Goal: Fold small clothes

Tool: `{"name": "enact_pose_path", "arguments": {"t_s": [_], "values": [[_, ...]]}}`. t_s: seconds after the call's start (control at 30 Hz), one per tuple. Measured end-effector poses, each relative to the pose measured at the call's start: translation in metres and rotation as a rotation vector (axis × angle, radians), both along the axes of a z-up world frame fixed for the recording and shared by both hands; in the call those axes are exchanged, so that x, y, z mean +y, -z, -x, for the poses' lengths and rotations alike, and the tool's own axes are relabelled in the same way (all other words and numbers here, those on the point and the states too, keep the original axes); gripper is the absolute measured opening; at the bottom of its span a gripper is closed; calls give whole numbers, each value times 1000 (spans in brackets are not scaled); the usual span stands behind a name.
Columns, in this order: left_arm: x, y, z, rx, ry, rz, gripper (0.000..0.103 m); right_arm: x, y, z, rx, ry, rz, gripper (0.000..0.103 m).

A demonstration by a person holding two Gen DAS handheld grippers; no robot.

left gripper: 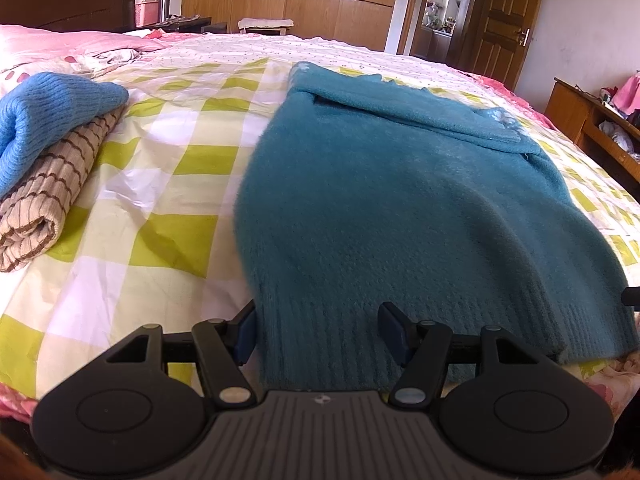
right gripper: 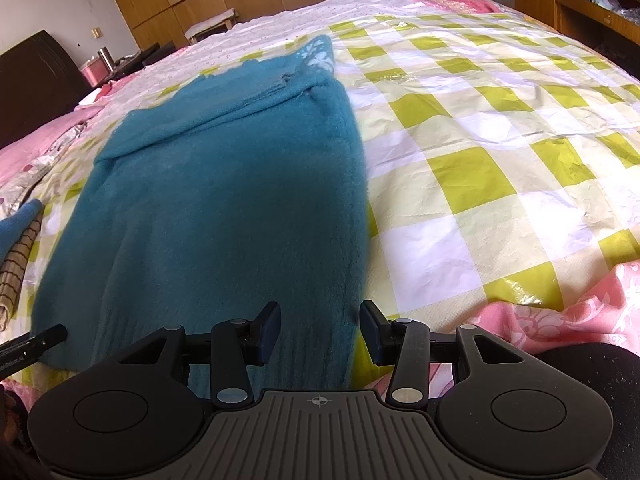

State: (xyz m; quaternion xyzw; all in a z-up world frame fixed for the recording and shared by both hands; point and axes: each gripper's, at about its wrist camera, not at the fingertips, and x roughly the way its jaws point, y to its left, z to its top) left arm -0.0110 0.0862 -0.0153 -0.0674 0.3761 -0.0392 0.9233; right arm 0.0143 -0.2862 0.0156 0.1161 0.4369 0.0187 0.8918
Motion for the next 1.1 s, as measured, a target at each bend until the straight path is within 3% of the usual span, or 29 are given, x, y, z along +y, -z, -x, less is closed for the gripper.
{"name": "enact_pose_path", "arguments": {"t_s": [0.53, 1.1], "values": [[1, -1, 0, 5, 6, 14, 66, -3, 1, 5, 18, 6, -12, 43], [14, -2, 1, 23, -6, 107, 66, -2, 3, 6, 46, 1, -38, 43]]}}
